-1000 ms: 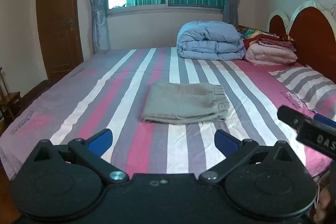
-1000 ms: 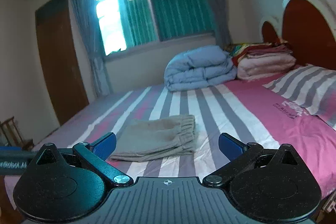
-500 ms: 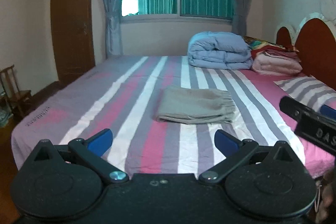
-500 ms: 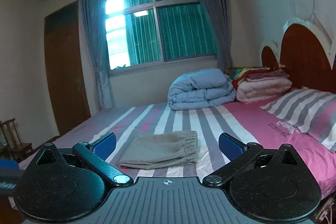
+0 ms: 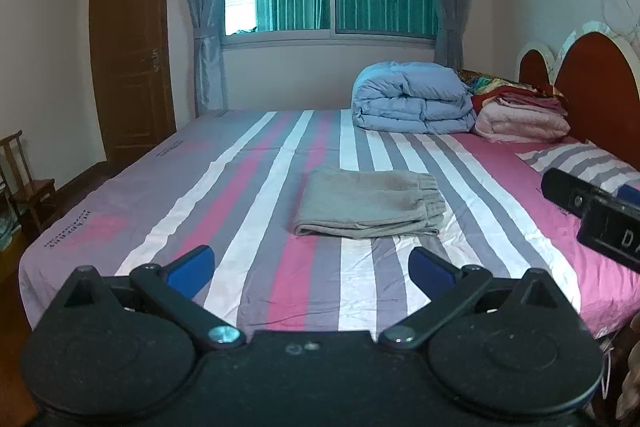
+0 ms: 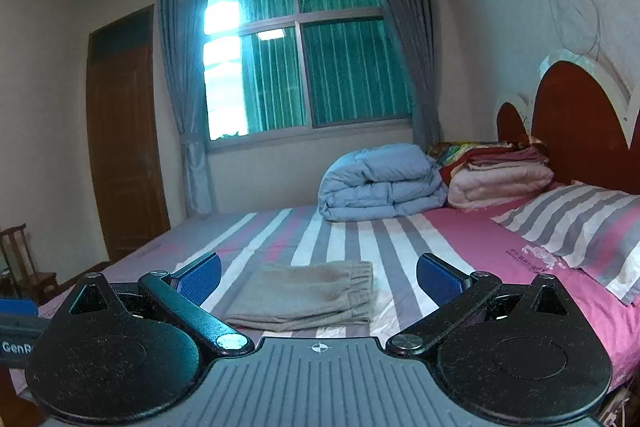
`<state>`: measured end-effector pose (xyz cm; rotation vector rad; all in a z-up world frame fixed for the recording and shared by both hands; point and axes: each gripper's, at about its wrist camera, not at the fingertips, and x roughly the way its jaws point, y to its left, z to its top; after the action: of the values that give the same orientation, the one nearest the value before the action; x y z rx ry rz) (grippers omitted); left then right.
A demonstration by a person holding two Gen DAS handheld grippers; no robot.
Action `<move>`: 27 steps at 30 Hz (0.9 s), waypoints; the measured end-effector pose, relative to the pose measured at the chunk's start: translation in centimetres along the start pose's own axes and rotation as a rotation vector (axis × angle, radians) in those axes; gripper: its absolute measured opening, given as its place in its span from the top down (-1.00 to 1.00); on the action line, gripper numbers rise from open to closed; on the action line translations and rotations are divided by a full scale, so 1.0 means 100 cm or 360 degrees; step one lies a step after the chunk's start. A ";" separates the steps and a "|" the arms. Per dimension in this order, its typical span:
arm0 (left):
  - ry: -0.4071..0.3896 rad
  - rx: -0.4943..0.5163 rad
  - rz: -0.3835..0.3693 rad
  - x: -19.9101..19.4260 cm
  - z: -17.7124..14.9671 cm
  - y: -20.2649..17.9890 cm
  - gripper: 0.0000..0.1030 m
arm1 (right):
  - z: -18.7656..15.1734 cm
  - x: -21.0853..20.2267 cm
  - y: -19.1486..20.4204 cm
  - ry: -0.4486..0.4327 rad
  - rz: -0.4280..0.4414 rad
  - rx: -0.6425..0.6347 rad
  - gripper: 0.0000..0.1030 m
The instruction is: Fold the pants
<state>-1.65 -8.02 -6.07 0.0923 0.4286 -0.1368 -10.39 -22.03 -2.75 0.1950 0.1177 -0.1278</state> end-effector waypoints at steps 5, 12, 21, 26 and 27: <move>0.0012 -0.0019 -0.0003 0.002 0.000 0.003 -0.88 | -0.003 0.003 -0.001 0.0027 0.0004 -0.0001 -1.00; 0.0001 -0.0015 -0.0006 0.000 -0.001 0.004 -0.88 | -0.003 0.003 -0.001 0.0028 0.0003 -0.0006 -0.99; 0.0002 -0.0025 -0.0008 0.001 0.000 0.007 -0.88 | -0.003 0.007 -0.002 0.0041 0.0003 -0.0008 -0.99; -0.0012 -0.0015 -0.0002 0.001 0.001 0.010 -0.88 | -0.004 0.008 -0.002 0.0038 -0.0006 -0.0021 -1.00; -0.0007 -0.0016 -0.0005 0.002 0.001 0.011 -0.88 | -0.004 0.009 -0.002 0.0041 -0.0006 -0.0019 -1.00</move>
<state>-1.28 -6.97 -6.01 0.0813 0.4248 -0.1377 -9.56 -22.26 -3.32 0.1844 0.1444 -0.1285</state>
